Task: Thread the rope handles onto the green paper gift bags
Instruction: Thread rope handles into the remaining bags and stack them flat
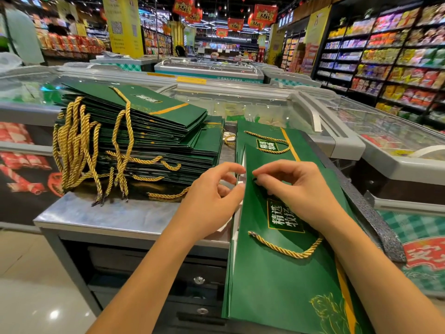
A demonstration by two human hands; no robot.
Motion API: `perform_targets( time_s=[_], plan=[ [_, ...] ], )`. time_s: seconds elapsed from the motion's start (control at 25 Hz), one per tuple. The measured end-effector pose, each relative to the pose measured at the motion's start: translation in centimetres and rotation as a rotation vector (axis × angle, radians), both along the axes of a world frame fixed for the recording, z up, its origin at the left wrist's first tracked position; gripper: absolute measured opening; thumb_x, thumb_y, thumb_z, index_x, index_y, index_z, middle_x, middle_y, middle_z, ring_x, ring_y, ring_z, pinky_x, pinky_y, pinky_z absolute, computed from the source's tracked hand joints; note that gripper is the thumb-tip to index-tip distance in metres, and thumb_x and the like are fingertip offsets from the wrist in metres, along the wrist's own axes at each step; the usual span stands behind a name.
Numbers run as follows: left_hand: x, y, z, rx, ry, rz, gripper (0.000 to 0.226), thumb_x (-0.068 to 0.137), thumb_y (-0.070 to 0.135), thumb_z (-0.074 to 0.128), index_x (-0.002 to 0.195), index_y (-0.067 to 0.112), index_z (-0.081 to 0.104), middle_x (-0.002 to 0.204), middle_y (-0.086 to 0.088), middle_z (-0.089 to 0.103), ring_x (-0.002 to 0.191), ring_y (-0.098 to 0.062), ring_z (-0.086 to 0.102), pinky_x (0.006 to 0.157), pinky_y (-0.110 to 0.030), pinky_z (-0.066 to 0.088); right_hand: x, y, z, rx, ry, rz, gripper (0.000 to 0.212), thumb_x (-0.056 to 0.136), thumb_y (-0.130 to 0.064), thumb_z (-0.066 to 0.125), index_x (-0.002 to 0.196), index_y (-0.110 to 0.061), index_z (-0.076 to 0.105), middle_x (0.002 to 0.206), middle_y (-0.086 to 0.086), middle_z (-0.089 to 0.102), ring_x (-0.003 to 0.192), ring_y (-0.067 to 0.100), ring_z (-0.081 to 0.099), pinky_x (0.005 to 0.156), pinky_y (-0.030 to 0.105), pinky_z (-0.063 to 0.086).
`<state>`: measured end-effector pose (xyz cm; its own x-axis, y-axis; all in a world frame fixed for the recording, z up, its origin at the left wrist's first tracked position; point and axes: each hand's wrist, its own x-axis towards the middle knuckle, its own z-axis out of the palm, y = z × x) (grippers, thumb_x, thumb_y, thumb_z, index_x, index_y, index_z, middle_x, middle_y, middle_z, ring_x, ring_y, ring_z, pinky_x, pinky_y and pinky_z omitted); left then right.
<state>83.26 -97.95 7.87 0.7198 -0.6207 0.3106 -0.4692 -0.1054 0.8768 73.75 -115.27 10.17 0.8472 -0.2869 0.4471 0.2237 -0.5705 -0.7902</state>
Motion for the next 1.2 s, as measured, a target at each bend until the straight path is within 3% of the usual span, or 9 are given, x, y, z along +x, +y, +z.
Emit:
perform_targets(
  time_s=[0.16, 0.32, 0.48, 0.68, 0.88, 0.96, 1.04, 1.2],
  plan=[
    [-0.6, -0.1, 0.4, 0.021, 0.006, 0.004, 0.024, 0.096, 0.036, 0.063, 0.120, 0.039, 0.061, 0.113, 0.007, 0.056, 0.077, -0.013, 0.066, 0.069, -0.026, 0.055, 0.2, -0.1, -0.3, -0.025, -0.091, 0.013, 0.024, 0.088, -0.003, 0.075, 0.107, -0.019, 0.073, 0.074, 0.003, 0.068, 0.071, 0.014, 0.063, 0.069, 0.026, 0.052],
    [-0.9, -0.2, 0.6, 0.054, -0.013, 0.048, 0.025, 0.094, 0.044, 0.064, 0.117, 0.035, 0.061, 0.113, 0.009, 0.056, 0.082, -0.012, 0.065, 0.075, -0.025, 0.055, 0.5, -0.2, -0.7, -0.192, -0.108, 0.049, 0.036, 0.097, -0.003, 0.064, 0.120, -0.029, 0.073, 0.087, 0.009, 0.058, 0.084, 0.018, 0.058, 0.077, 0.025, 0.047],
    [-0.7, -0.3, 0.4, 0.057, -0.068, 0.032, 0.022, 0.095, 0.039, 0.063, 0.117, 0.037, 0.063, 0.112, 0.006, 0.054, 0.071, -0.005, 0.064, 0.068, -0.017, 0.050, 0.6, -0.4, -0.8, -0.249, -0.094, 0.072, 0.031, 0.099, -0.001, 0.060, 0.110, -0.028, 0.070, 0.098, 0.006, 0.063, 0.089, 0.017, 0.055, 0.083, 0.021, 0.044],
    [-0.2, -1.0, -0.1, 0.001, -0.105, 0.050, 0.017, 0.097, 0.024, 0.062, 0.102, 0.040, 0.065, 0.101, 0.002, 0.048, 0.050, -0.003, 0.052, 0.060, -0.025, 0.042, 0.7, -0.4, -1.0, -0.249, -0.075, 0.133, 0.027, 0.098, 0.000, 0.060, 0.105, -0.025, 0.069, 0.100, 0.000, 0.066, 0.090, 0.020, 0.057, 0.084, 0.028, 0.047],
    [-0.3, -0.9, 0.0, 0.087, -0.200, 0.135, 0.009, 0.102, 0.022, 0.054, 0.096, 0.028, 0.059, 0.096, 0.004, 0.053, 0.069, -0.010, 0.054, 0.066, -0.028, 0.044, 0.6, -0.2, -0.9, -0.200, -0.030, 0.162, 0.033, 0.097, 0.003, 0.055, 0.105, -0.025, 0.072, 0.093, 0.009, 0.059, 0.083, 0.018, 0.055, 0.072, 0.024, 0.046],
    [-0.3, -0.6, 0.0, 0.054, -0.132, 0.156, 0.012, 0.105, 0.019, 0.047, 0.095, 0.023, 0.053, 0.094, 0.001, 0.061, 0.076, -0.017, 0.060, 0.071, -0.037, 0.053, 0.5, -0.3, -0.7, -0.124, 0.016, 0.178, 0.042, 0.093, 0.006, 0.050, 0.105, -0.028, 0.072, 0.093, 0.007, 0.056, 0.080, 0.021, 0.054, 0.066, 0.017, 0.043],
    [-0.2, -0.2, 0.2, -0.084, 0.056, 0.132, 0.014, 0.107, 0.017, 0.040, 0.097, 0.020, 0.049, 0.095, -0.006, 0.066, 0.074, -0.025, 0.067, 0.073, -0.048, 0.060, 0.5, -0.4, -0.6, -0.089, 0.042, 0.199, 0.049, 0.089, 0.014, 0.048, 0.106, -0.026, 0.072, 0.094, 0.008, 0.055, 0.085, 0.031, 0.054, 0.065, 0.017, 0.044],
    [-0.7, 0.4, 1.4, -0.267, 0.396, 0.046, 0.010, 0.109, 0.017, 0.038, 0.106, 0.011, 0.046, 0.091, -0.016, 0.072, 0.066, -0.028, 0.074, 0.060, -0.035, 0.061, 0.2, -0.2, -0.6, -0.079, 0.040, 0.230, 0.048, 0.087, 0.016, 0.054, 0.107, -0.024, 0.072, 0.094, 0.011, 0.053, 0.088, 0.037, 0.050, 0.070, 0.039, 0.047]
  ],
)
